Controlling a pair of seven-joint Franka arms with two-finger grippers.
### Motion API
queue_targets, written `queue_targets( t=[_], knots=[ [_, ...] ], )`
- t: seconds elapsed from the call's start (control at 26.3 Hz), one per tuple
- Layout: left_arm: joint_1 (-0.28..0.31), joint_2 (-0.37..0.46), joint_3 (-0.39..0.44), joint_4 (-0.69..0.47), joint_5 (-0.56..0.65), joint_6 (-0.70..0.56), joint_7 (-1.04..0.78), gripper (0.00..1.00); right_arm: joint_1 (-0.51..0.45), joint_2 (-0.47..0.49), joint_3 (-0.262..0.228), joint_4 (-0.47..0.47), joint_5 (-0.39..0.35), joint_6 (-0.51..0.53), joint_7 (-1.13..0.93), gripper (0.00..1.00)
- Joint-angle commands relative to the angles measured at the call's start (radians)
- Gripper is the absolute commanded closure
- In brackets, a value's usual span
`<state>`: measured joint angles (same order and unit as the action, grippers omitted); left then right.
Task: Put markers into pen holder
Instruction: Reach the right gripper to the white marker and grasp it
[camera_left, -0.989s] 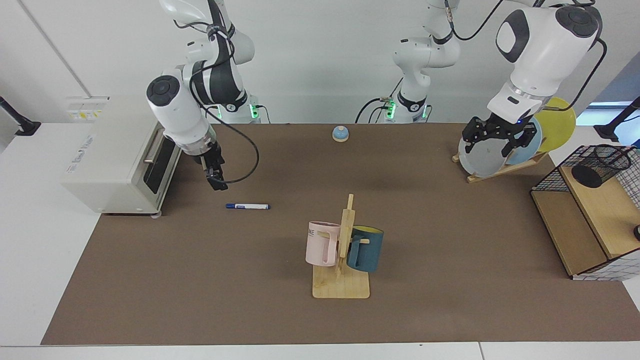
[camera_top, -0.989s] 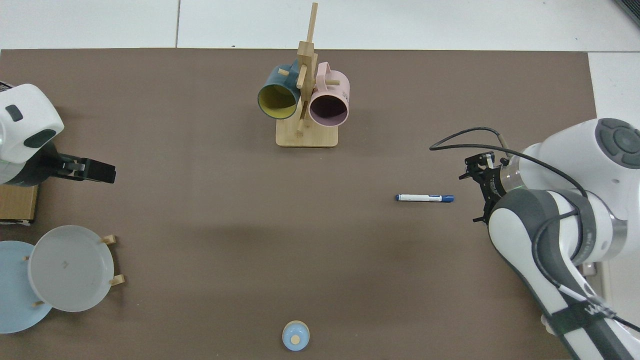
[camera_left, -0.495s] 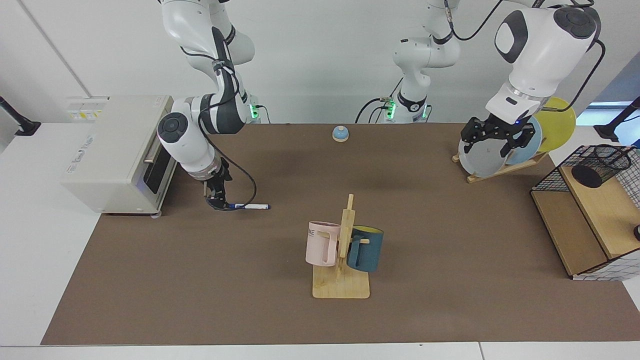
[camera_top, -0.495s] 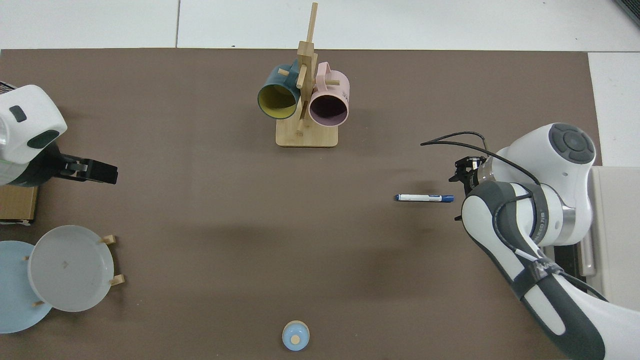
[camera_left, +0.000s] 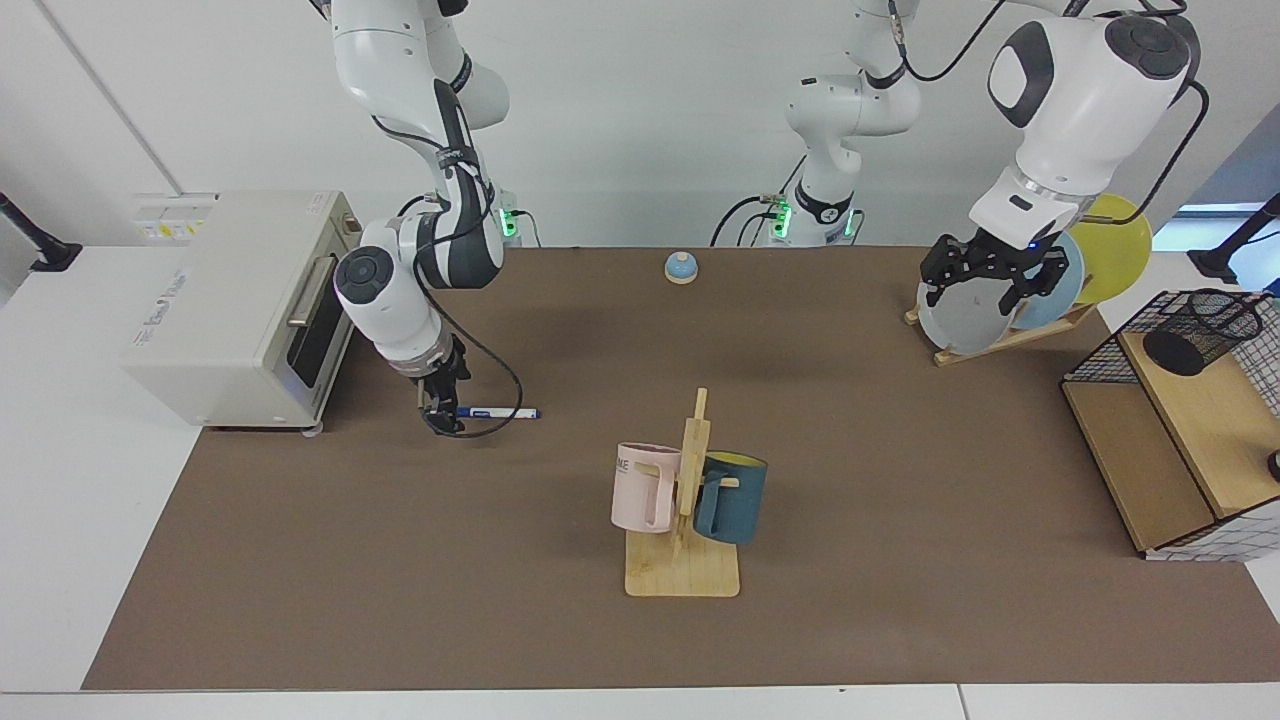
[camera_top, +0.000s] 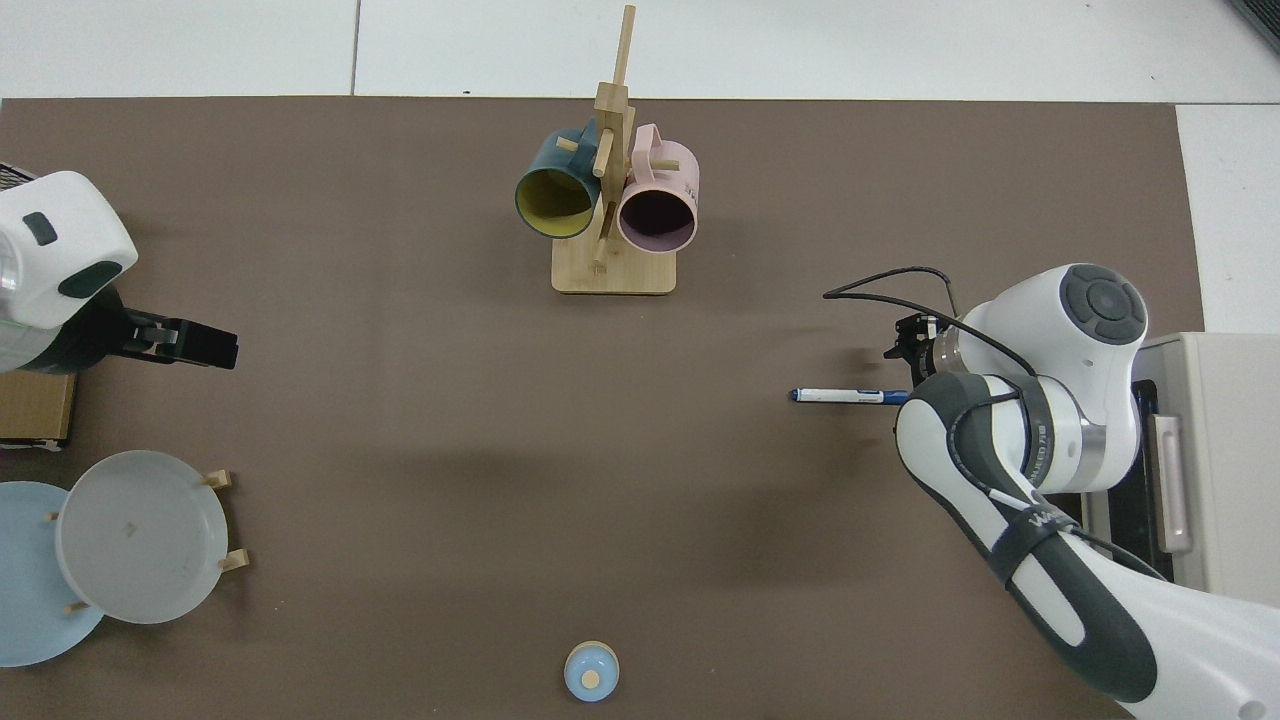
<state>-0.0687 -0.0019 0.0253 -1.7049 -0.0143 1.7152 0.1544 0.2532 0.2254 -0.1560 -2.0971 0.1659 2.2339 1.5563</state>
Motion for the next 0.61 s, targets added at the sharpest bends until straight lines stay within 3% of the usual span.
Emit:
queue_targets(
  t=[0.0,0.57],
  knots=[
    [-0.01,-0.029,0.008,-0.035,-0.01,0.014,-0.001,0.0,0.0,0.005,0.001,-0.023,0.015,0.035,-0.016,0.0],
    [-0.01,-0.029,0.008,-0.036,-0.01,0.009,-0.001,0.0,0.0,0.028,0.003,-0.057,0.015,0.099,-0.062,0.01]
  ],
)
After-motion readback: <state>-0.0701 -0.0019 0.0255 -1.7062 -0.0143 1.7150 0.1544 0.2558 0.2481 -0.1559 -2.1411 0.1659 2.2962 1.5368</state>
